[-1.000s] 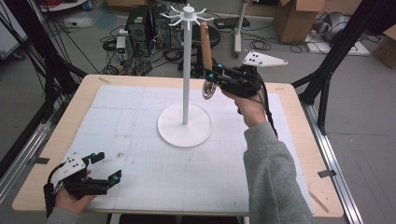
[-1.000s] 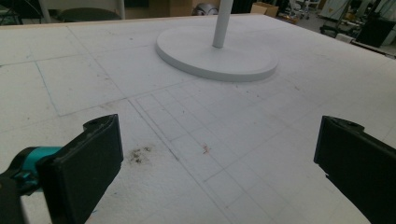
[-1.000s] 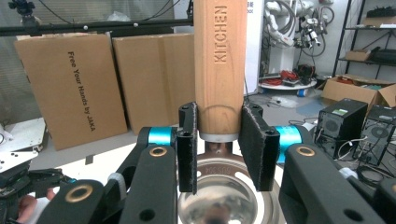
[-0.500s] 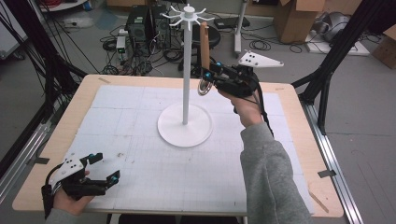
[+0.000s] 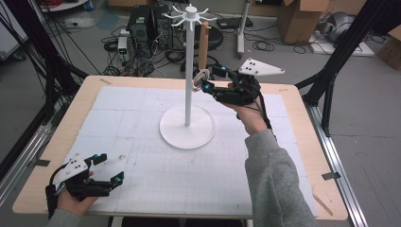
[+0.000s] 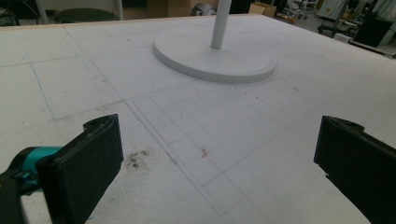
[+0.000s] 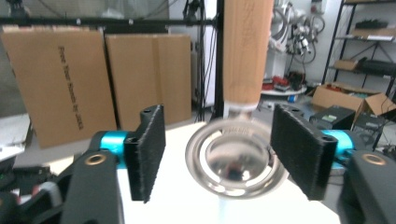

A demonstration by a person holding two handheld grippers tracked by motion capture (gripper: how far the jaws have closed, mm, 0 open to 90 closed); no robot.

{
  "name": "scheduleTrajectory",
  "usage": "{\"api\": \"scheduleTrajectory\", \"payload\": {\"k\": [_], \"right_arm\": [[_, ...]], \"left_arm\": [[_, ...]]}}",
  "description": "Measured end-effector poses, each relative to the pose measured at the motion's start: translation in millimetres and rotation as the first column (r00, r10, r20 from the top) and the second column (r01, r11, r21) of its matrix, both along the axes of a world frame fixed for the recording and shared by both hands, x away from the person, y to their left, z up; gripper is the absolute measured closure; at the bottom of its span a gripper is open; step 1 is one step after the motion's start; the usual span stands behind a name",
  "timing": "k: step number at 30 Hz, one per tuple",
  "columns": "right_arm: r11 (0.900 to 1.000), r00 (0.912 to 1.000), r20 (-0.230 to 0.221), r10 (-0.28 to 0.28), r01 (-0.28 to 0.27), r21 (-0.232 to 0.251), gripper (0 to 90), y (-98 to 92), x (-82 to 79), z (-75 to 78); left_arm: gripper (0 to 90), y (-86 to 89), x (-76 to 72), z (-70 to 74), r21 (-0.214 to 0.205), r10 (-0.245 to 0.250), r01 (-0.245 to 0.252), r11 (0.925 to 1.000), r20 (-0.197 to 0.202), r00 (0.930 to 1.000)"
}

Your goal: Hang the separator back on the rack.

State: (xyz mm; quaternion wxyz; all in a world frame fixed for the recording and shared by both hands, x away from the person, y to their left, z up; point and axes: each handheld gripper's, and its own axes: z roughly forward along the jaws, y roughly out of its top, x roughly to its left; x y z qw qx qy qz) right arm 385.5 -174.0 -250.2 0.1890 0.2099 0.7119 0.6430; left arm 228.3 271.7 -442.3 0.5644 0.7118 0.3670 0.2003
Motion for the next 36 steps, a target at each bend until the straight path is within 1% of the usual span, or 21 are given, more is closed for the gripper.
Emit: {"api": "scheduleTrajectory", "payload": {"k": [2,7,12,17,19,21,23,24,26,27,28,31,36], "right_arm": [[0.9999,1.0000,-0.005,0.007,-0.007,-0.012,28.7,-1.3,-0.5,-2.8],[0.9993,0.9998,0.005,0.020,-0.020,-0.032,24.0,-7.3,-4.5,-8.4],[0.9982,0.9998,-0.011,0.015,-0.015,-0.058,18.0,-14.3,-5.4,-12.5],[0.9973,1.0000,0.002,0.009,-0.008,-0.073,14.4,-17.7,-9.4,-14.4],[0.9958,0.9999,0.010,-0.005,0.006,-0.092,12.0,-18.6,-11.2,-15.5],[0.9923,0.9998,-0.014,-0.011,0.009,-0.123,10.7,-19.4,-11.2,-18.1],[0.9888,0.9996,-0.020,-0.019,0.015,-0.148,10.4,-20.2,-11.9,-21.5],[0.9880,0.9996,-0.019,-0.020,0.017,-0.153,10.1,-21.1,-12.5,-23.0],[0.9887,0.9995,-0.021,-0.024,0.021,-0.149,7.6,-23.5,-14.0,-25.6],[0.9891,0.9995,-0.017,-0.027,0.025,-0.145,1.9,-24.6,-14.5,-27.0],[0.9899,0.9993,-0.021,-0.032,0.029,-0.139,0.5,-25.4,-15.3,-28.3],[0.9903,0.9994,-0.025,-0.026,0.023,-0.137,0.5,-30.3,-17.6,-32.0],[0.9903,0.9986,-0.037,-0.037,0.031,-0.135,0.5,-40.2,-21.2,-39.2]], "left_arm": [[1.8,-1.3,1.4,-0.1,-0.001,0.000,0.000,1.0000,0.000,1.0000],[1.8,-6.5,6.4,-0.7,-0.002,-0.010,0.010,0.9999,-0.003,0.9999],[1.8,-12.4,9.0,-0.3,0.000,-0.031,0.031,0.9995,-0.002,0.9995],[1.8,-13.1,10.4,0.1,-0.002,-0.034,0.034,0.9994,0.000,0.9994],[1.8,-13.7,11.0,0.1,-0.001,-0.038,0.038,0.9993,0.001,0.9993],[1.8,-15.0,11.5,0.0,0.002,-0.039,0.039,0.9992,0.001,0.9992],[1.8,-16.2,11.8,-0.2,0.001,-0.043,0.043,0.9991,0.000,0.9991],[1.8,-16.3,12.1,-0.3,0.004,-0.044,0.044,0.9990,0.001,0.9990],[1.8,-16.6,12.4,-0.3,0.003,-0.044,0.044,0.9990,-0.001,0.9990],[1.8,-16.7,12.7,-0.3,0.001,-0.044,0.044,0.9990,-0.001,0.9990],[1.8,-16.7,12.9,-0.2,0.001,-0.045,0.045,0.9990,0.000,0.9990],[1.8,-17.4,13.8,0.0,0.000,-0.047,0.047,0.9989,0.002,0.9989],[1.8,-20.3,15.7,0.3,-0.004,-0.053,0.053,0.9986,0.001,0.9986]]}}
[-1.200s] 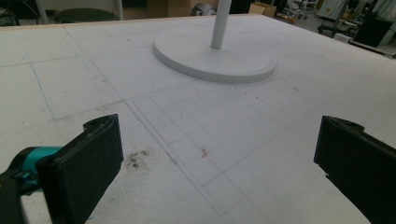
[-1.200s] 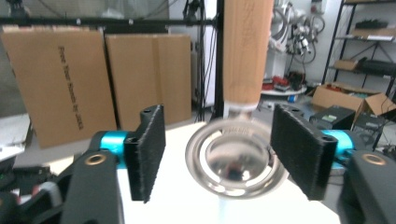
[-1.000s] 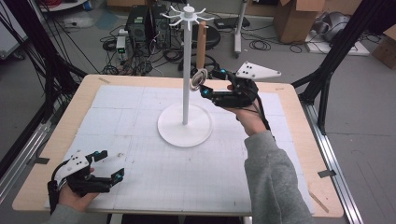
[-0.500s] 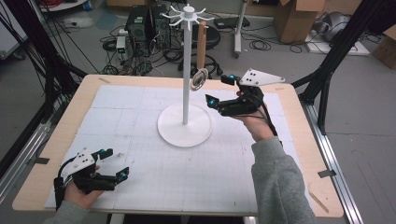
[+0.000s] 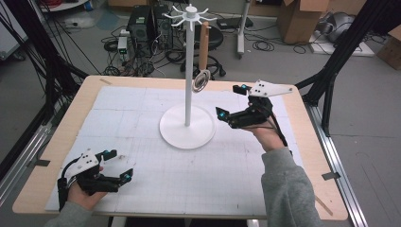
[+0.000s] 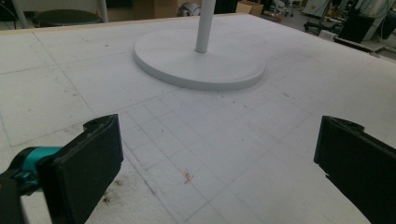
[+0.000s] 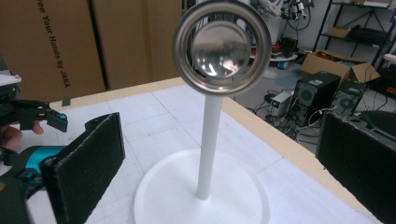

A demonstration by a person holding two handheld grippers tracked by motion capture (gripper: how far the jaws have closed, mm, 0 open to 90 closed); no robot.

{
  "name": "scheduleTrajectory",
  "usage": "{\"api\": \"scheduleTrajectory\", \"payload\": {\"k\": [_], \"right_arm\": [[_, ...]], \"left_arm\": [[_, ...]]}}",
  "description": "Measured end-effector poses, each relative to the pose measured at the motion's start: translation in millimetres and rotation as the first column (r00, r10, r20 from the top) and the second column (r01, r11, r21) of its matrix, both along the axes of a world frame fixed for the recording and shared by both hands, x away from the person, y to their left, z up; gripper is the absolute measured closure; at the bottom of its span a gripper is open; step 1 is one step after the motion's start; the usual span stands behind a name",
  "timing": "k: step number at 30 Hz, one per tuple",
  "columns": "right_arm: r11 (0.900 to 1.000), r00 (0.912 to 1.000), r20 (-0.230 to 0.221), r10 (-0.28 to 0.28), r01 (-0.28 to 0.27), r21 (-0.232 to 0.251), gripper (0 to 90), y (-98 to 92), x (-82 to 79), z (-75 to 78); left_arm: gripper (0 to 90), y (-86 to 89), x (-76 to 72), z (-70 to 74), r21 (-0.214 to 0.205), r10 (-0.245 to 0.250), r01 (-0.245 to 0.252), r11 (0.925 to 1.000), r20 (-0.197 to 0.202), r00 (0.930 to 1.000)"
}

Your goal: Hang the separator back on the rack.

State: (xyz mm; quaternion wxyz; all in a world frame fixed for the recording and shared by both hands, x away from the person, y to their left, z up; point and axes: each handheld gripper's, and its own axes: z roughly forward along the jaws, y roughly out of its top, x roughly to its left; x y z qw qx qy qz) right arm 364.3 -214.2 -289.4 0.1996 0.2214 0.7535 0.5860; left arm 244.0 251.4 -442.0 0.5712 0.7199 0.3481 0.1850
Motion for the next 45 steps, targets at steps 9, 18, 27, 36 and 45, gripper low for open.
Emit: {"api": "scheduleTrajectory", "payload": {"k": [9,18,27,36,45], "right_arm": [[0.9998,0.9998,-0.017,-0.013,0.014,0.015,0.5,-20.9,-7.2,-16.0],[0.9988,0.9981,-0.053,-0.033,0.035,0.033,0.5,-43.4,-14.7,-36.8],[0.9967,0.9963,-0.052,-0.069,0.071,0.040,0.5,-61.2,-23.2,-57.0],[0.9946,0.9936,-0.061,-0.095,0.098,0.037,0.5,-70.0,-26.3,-75.2],[0.9920,0.9920,-0.057,-0.113,0.116,0.050,0.5,-75.5,-34.9,-90.6]], "left_arm": [[1.8,-4.3,5.6,0.2,-0.003,-0.012,0.012,0.9999,0.004,0.9999],[1.8,-5.1,10.8,1.1,-0.026,-0.005,0.005,0.9997,0.018,0.9998],[1.8,-10.1,14.4,0.9,-0.020,-0.016,0.017,0.9997,0.021,0.9997],[1.8,-10.3,15.1,0.5,-0.021,-0.010,0.011,0.9997,0.020,0.9997],[1.8,-9.0,14.6,1.4,-0.034,-0.017,0.018,0.9993,0.025,0.9995]]}}
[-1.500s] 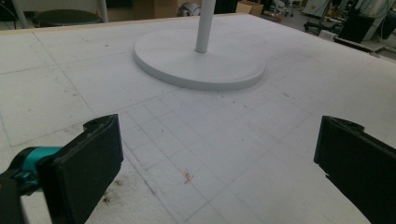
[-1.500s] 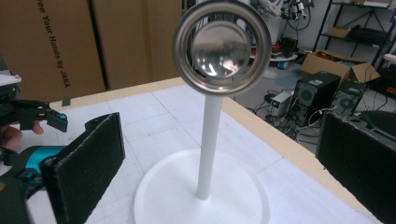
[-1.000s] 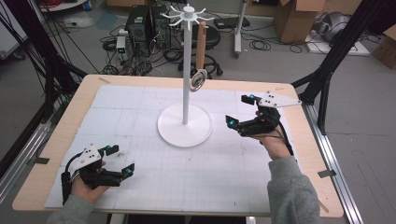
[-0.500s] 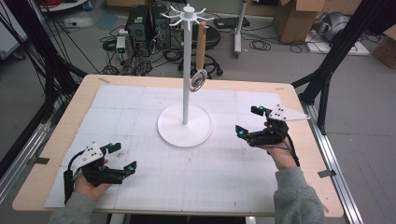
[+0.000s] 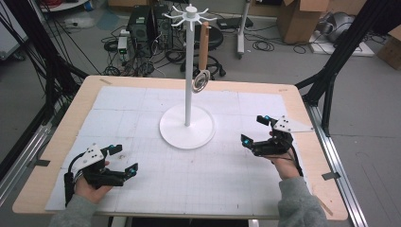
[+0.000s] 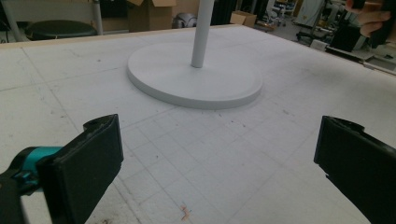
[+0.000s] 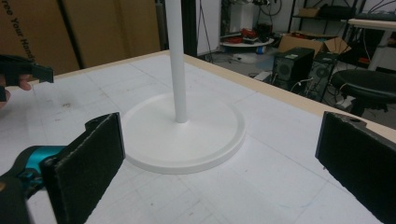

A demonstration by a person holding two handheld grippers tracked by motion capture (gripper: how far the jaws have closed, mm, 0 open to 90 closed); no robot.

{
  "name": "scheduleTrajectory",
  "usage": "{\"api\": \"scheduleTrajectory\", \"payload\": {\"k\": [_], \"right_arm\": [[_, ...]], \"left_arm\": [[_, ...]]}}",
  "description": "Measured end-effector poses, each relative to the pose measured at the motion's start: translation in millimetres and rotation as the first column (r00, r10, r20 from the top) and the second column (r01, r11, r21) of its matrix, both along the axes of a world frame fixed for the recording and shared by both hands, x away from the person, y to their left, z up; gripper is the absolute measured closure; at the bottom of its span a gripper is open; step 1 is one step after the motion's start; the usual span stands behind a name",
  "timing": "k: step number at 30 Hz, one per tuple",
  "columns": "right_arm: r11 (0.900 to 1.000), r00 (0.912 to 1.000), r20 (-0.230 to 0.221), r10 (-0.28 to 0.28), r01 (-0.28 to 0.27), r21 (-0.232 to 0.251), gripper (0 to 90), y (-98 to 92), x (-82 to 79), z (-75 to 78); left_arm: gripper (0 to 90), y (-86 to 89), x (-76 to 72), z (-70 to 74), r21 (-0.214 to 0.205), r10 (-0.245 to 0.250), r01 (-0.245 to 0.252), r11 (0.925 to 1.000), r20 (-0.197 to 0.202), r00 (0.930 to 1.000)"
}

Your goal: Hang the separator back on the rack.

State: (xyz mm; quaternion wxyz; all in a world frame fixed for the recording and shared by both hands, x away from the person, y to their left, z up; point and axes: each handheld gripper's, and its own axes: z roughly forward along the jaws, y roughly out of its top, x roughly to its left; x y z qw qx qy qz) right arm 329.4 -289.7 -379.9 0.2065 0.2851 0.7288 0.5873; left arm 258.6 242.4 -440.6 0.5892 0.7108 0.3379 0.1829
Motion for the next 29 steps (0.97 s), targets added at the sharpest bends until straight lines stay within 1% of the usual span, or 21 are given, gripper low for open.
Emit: {"api": "scheduleTrajectory", "payload": {"k": [7,9,12,16,19,20,21,24,29], "right_arm": [[0.9999,0.9999,-0.016,-0.006,0.006,0.010,0.5,-6.0,-8.9,-11.4],[1.0000,0.9997,-0.023,-0.007,0.007,0.003,0.5,-7.4,-11.3,-14.7],[0.9999,0.9992,-0.039,-0.008,0.008,0.006,0.5,-11.6,-14.2,-19.4],[0.9996,0.9989,-0.044,-0.014,0.015,0.023,0.5,-19.4,-18.1,-23.9],[0.9997,0.9982,-0.058,-0.018,0.019,0.018,0.5,-25.1,-20.6,-29.2],[0.9996,0.9972,-0.070,-0.025,0.026,0.010,0.5,-27.1,-21.7,-31.5],[0.9995,0.9971,-0.070,-0.029,0.030,0.005,0.5,-28.9,-22.5,-33.7],[0.9992,0.9955,-0.086,-0.039,0.040,0.010,0.5,-33.3,-25.4,-38.8],[0.9990,0.9946,-0.095,-0.042,0.043,0.009,0.5,-34.0,-25.7,-42.7]], "left_arm": [[1.8,0.6,0.2,0.3,-0.003,0.005,-0.005,1.0000,0.003,1.0000],[1.8,0.8,0.4,0.5,-0.003,0.004,-0.004,1.0000,0.003,1.0000],[1.8,0.9,0.3,0.9,-0.004,0.006,-0.006,1.0000,0.005,1.0000],[1.8,1.3,0.5,1.2,-0.010,0.007,-0.006,0.9999,0.006,1.0000],[1.8,1.5,1.0,1.3,-0.009,0.012,-0.012,0.9999,0.007,0.9999],[1.8,1.4,1.1,1.3,-0.010,0.012,-0.012,0.9999,0.008,0.9999],[1.8,1.3,1.2,1.4,-0.010,0.012,-0.012,0.9999,0.009,0.9999],[1.9,1.0,1.2,2.0,-0.013,0.013,-0.012,0.9998,0.011,0.9999],[1.8,-0.7,1.7,2.2,-0.006,0.008,-0.008,0.9999,0.016,0.9998]]}}
